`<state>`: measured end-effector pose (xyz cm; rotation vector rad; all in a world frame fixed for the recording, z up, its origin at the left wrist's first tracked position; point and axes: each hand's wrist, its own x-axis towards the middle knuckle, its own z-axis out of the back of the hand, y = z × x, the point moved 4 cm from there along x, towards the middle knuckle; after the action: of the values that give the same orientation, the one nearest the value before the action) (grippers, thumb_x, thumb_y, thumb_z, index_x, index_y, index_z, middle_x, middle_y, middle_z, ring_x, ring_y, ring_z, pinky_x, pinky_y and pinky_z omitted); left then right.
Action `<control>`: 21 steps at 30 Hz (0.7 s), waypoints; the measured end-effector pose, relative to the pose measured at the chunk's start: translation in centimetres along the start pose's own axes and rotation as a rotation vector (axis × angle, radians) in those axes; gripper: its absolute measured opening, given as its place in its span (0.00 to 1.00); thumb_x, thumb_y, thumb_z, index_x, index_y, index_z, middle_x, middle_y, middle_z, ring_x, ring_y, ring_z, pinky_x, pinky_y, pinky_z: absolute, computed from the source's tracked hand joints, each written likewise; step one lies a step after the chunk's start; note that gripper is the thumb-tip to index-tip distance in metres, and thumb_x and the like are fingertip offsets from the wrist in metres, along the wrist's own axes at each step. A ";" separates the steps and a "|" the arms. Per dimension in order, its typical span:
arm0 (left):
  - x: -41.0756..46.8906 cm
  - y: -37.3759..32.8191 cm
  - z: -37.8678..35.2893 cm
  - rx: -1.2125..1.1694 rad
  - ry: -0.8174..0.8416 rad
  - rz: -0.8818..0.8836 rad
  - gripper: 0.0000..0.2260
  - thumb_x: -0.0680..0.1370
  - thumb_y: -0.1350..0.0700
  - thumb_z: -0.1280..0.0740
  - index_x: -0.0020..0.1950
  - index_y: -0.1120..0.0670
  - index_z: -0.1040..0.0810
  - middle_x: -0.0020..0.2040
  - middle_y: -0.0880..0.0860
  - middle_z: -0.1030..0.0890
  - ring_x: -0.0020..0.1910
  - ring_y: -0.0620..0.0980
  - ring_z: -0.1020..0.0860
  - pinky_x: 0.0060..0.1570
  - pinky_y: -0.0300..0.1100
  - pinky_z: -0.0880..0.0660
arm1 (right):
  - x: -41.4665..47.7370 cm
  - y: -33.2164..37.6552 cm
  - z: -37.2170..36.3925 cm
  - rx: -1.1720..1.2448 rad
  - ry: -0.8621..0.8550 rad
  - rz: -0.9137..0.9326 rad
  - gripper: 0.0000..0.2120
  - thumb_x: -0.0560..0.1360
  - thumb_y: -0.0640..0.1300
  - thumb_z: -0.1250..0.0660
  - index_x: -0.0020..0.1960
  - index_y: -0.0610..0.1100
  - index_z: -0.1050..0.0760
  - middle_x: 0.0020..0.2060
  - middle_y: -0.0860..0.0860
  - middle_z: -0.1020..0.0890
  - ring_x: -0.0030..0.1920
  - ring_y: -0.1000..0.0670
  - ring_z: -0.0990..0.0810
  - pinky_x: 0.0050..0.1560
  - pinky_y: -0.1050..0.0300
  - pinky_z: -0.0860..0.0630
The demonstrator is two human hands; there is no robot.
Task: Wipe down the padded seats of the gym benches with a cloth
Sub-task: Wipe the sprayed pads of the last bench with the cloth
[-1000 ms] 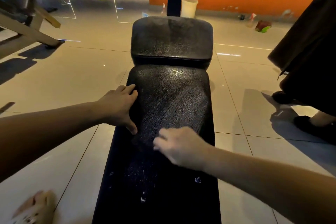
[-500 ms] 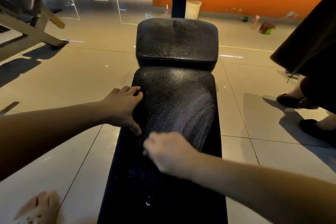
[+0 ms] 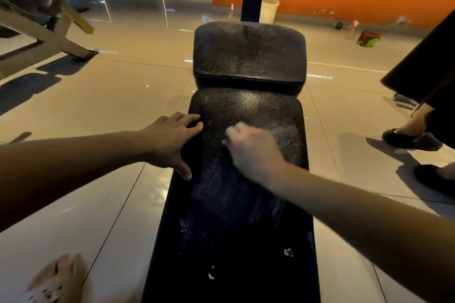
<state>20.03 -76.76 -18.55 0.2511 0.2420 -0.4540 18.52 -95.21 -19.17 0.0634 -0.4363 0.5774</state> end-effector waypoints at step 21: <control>0.7 3.2 -1.1 -0.134 -0.041 -0.154 0.55 0.69 0.31 0.27 0.83 0.47 0.56 0.83 0.47 0.57 0.79 0.50 0.54 0.77 0.53 0.45 | -2.9 9.2 -1.4 0.157 0.201 0.332 0.10 0.72 0.44 0.25 0.49 0.44 0.24 0.40 0.46 0.22 0.34 0.43 0.20 0.29 0.54 0.27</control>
<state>21.92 -73.99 -19.22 0.0923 0.2519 -0.5922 11.93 -88.75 -22.21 0.0827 -0.2055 0.9355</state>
